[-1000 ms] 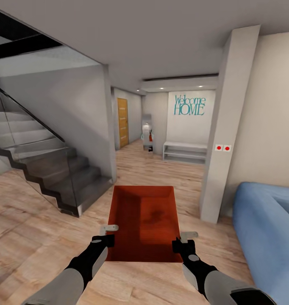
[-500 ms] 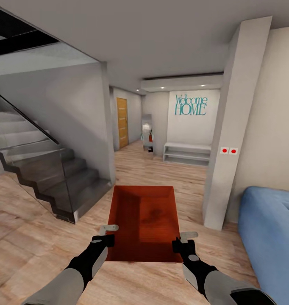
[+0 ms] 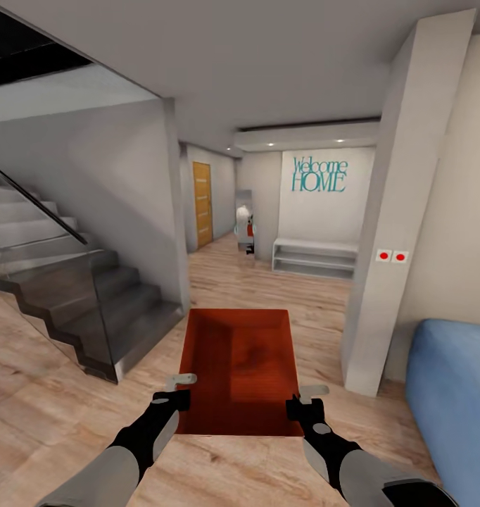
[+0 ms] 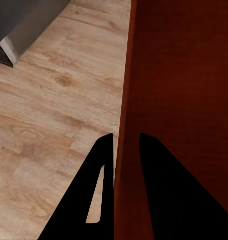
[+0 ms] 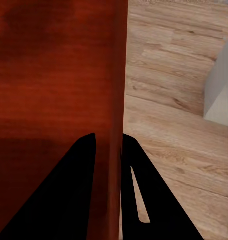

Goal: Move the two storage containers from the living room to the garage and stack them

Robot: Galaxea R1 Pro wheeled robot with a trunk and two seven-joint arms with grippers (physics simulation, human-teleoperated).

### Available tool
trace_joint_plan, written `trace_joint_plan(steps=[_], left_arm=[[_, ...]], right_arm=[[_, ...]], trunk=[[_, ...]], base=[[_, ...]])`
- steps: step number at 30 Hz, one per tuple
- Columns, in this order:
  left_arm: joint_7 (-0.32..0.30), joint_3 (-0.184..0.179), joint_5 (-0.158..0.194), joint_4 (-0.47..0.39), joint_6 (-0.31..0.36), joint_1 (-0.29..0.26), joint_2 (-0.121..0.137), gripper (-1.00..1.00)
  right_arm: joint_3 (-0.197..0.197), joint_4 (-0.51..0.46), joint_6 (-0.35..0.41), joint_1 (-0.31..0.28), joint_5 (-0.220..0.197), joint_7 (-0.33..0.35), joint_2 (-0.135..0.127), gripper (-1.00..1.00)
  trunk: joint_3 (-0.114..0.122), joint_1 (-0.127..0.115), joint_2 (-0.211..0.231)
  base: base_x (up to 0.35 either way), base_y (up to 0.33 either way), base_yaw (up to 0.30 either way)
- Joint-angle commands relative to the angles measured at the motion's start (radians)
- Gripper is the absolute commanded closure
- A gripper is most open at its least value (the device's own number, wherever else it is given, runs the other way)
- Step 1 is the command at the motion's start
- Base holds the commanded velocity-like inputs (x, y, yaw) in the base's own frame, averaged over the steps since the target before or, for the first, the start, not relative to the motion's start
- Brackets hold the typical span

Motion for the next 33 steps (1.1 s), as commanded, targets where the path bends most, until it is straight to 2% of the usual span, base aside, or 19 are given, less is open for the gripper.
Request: trace_joint_plan(steps=[1, 33], left_arm=[[0.03, 0.035, -0.017, -0.005, -0.063, -0.001, 0.001, 1.0], [0.03, 0.035, -0.017, -0.006, -0.063, -0.001, 0.001, 1.0]], right_arm=[[-0.053, 0.001, 0.001, 0.0, 0.013, 0.013, 0.0, 1.0], [-0.053, 0.001, 0.003, 0.0, 0.013, 0.012, -0.001, 1.0]], trunk=[[0.0, 0.001, -0.001], [0.0, 0.001, -0.001]], base=[[0.321, 0.0, 0.0], [0.321, 0.0, -0.034]])
